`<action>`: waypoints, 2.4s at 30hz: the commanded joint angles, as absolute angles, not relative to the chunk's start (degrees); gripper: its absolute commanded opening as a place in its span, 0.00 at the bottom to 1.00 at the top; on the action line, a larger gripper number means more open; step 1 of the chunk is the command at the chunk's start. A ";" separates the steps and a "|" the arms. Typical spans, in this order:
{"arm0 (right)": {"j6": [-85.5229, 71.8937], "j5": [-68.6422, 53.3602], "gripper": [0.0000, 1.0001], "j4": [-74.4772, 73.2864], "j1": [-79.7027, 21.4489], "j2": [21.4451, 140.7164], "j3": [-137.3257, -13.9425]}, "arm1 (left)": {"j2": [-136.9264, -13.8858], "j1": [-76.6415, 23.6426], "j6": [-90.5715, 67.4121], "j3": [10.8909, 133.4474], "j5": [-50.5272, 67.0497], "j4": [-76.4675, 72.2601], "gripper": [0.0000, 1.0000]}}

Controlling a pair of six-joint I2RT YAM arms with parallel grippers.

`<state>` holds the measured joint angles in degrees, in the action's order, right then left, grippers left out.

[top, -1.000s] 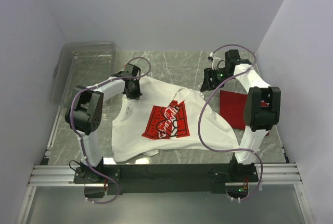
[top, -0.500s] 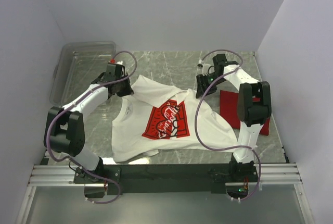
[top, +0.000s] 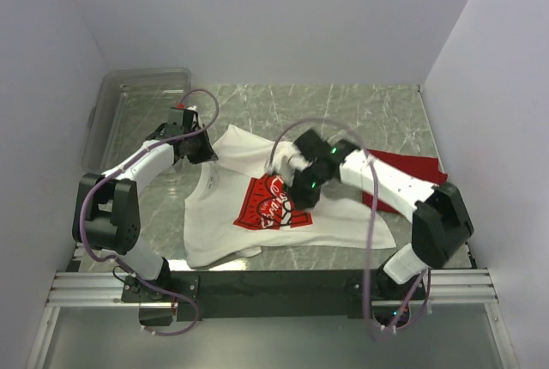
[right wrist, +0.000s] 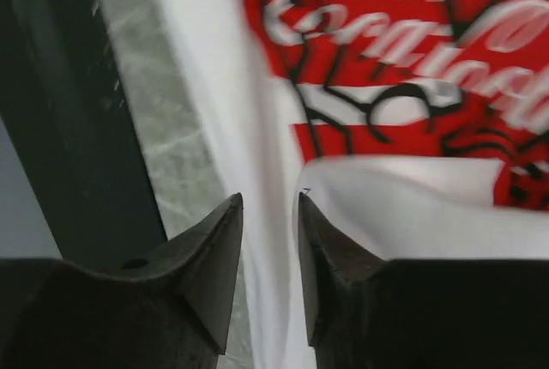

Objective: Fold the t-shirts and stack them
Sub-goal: Flatten the tshirt out

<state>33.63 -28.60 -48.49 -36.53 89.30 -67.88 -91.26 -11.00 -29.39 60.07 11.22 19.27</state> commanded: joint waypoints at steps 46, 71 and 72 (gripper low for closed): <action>18.63 -27.60 0.58 -44.64 -14.77 109.42 -81.20 | -89.30 -9.49 -27.95 58.01 14.85 16.52 0.01; 21.71 -26.57 0.00 -44.48 -13.54 102.77 -80.87 | -88.77 -8.79 -27.77 57.75 15.29 16.17 0.01; 21.62 -24.63 0.00 -43.86 -12.84 98.05 -80.42 | -88.42 -8.70 -27.86 57.74 15.21 16.17 0.01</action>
<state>21.54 -31.66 -47.68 -14.31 110.43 -80.79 -91.22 -9.21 -29.15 58.19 14.79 17.76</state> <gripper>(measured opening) 0.010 0.018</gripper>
